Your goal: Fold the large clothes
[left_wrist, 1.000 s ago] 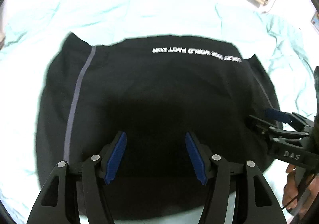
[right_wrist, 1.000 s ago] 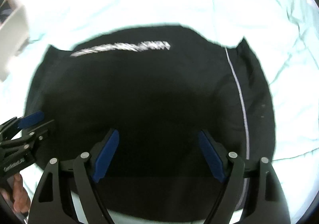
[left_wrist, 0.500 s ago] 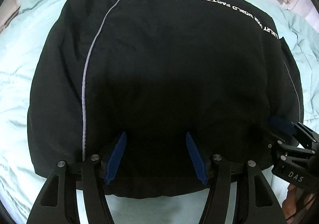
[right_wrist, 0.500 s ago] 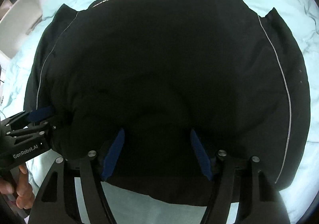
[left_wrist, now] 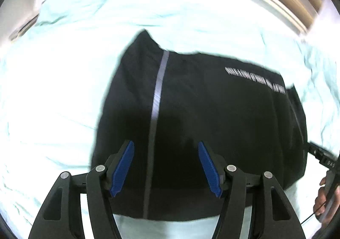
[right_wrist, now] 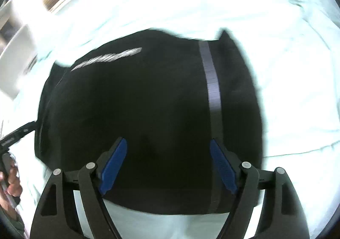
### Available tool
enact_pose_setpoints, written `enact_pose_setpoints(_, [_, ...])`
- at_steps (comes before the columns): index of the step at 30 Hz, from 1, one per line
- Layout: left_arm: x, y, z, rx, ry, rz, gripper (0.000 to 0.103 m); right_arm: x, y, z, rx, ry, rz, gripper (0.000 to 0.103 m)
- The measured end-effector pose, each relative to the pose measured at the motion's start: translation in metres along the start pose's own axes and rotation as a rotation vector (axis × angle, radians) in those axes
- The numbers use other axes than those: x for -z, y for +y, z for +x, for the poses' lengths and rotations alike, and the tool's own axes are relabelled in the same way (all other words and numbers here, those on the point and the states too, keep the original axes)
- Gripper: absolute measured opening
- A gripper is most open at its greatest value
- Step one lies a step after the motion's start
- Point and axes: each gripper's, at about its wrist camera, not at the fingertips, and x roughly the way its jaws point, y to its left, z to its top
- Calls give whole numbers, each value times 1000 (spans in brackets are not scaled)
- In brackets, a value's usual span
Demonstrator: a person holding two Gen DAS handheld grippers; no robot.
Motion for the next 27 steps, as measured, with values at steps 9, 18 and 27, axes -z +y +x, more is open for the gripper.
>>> enact_pose_setpoints(9, [-41,52,16,-33,-14,-85,65,-26,-74,19,44,6,138,82])
enact_pose_setpoints(18, [-40,64,27,-13,20,-68,65,-36,-70,43,79,36,83,82])
enact_pose_setpoints(27, [-35,73,65,99,123,-71,69,-35,-79,55,36,48,92,87])
